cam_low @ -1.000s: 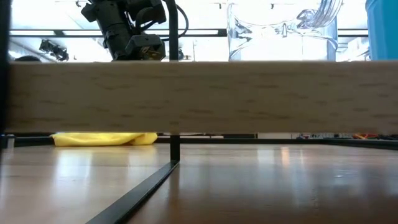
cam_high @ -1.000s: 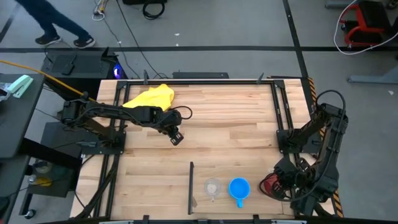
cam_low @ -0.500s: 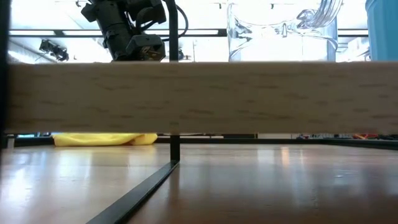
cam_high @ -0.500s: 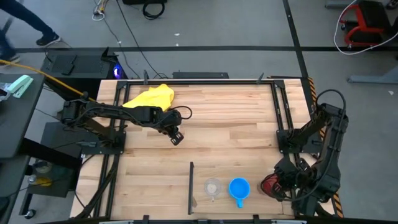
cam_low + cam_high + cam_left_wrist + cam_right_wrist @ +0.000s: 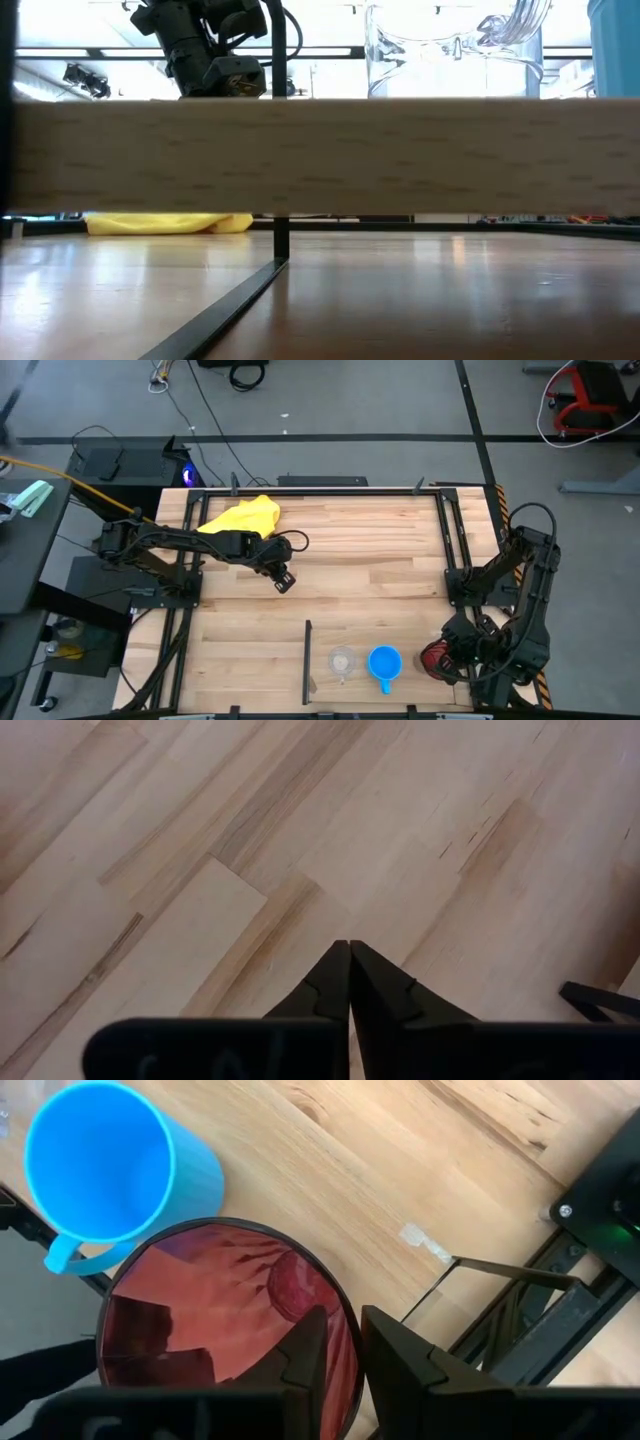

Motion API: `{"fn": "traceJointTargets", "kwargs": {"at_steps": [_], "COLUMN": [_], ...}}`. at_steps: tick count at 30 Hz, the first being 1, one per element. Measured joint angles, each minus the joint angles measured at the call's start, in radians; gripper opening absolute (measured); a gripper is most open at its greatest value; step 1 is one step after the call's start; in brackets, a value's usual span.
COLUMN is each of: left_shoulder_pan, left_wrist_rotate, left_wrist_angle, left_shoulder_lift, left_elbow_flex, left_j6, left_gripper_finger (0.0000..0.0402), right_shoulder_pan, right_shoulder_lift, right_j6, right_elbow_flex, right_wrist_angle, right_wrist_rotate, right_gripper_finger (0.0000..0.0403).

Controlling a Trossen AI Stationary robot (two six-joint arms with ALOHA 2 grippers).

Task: Stack small to large cups/mugs on shelf
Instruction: Put the red cup on the shelf

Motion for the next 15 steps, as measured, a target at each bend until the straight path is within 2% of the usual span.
{"fn": "traceJointTargets", "kwargs": {"at_steps": [9,15], "left_shoulder_pan": [0.000,0.000], "left_wrist_rotate": [0.000,0.000], "left_wrist_angle": [0.000,0.000], "left_shoulder_lift": [0.000,0.000], "left_elbow_flex": [0.000,0.000], "left_j6": [0.000,0.000], "left_gripper_finger": [0.0024,0.0016], "right_shoulder_pan": [0.000,0.000], "right_shoulder_lift": [0.000,0.000], "right_j6": [0.069,0.076], "right_elbow_flex": [0.000,0.000], "right_wrist_angle": [0.000,0.000], "right_wrist_rotate": [-0.015,-0.015], "right_gripper_finger": [0.0073,0.0073]}}
